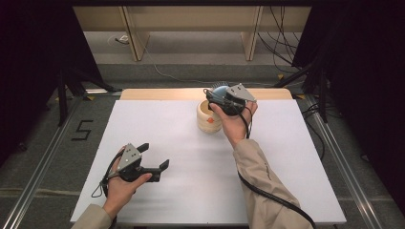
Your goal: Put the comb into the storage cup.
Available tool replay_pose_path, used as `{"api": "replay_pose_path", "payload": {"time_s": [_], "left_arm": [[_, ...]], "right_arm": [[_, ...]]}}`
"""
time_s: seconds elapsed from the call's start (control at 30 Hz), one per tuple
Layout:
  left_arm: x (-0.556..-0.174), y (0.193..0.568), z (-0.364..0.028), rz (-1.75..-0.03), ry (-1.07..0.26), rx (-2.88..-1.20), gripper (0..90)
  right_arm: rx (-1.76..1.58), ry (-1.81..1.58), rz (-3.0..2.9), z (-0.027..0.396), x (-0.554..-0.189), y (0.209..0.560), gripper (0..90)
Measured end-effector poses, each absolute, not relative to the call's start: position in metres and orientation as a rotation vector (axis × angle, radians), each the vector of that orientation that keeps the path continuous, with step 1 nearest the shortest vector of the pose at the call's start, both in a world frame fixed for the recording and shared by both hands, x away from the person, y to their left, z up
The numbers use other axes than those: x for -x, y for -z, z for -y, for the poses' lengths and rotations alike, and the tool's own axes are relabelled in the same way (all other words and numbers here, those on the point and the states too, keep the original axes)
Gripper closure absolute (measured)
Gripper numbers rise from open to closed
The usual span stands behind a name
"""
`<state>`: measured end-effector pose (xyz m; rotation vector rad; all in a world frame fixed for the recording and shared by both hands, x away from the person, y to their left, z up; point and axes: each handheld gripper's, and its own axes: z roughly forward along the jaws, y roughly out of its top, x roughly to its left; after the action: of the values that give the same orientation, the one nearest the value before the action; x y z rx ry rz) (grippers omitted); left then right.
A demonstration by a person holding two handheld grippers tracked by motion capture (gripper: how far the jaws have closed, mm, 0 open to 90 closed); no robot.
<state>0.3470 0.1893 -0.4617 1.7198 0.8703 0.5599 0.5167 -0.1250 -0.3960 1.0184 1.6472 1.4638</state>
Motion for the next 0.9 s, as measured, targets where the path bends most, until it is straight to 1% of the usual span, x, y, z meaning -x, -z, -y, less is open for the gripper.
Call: {"api": "replay_pose_path", "payload": {"time_s": [0.2, 0.9], "left_arm": [[-0.347, 0.462, -0.189, -0.87, -0.56, -1.721, 2.8], [-0.347, 0.462, -0.189, -0.872, -0.56, -1.72, 2.7]], "right_arm": [[-1.025, -1.456, -1.645, 0.126, -0.516, 0.395, 11.3], [-0.987, -1.48, -1.637, 0.137, -0.504, 0.378, 9.7]]}}
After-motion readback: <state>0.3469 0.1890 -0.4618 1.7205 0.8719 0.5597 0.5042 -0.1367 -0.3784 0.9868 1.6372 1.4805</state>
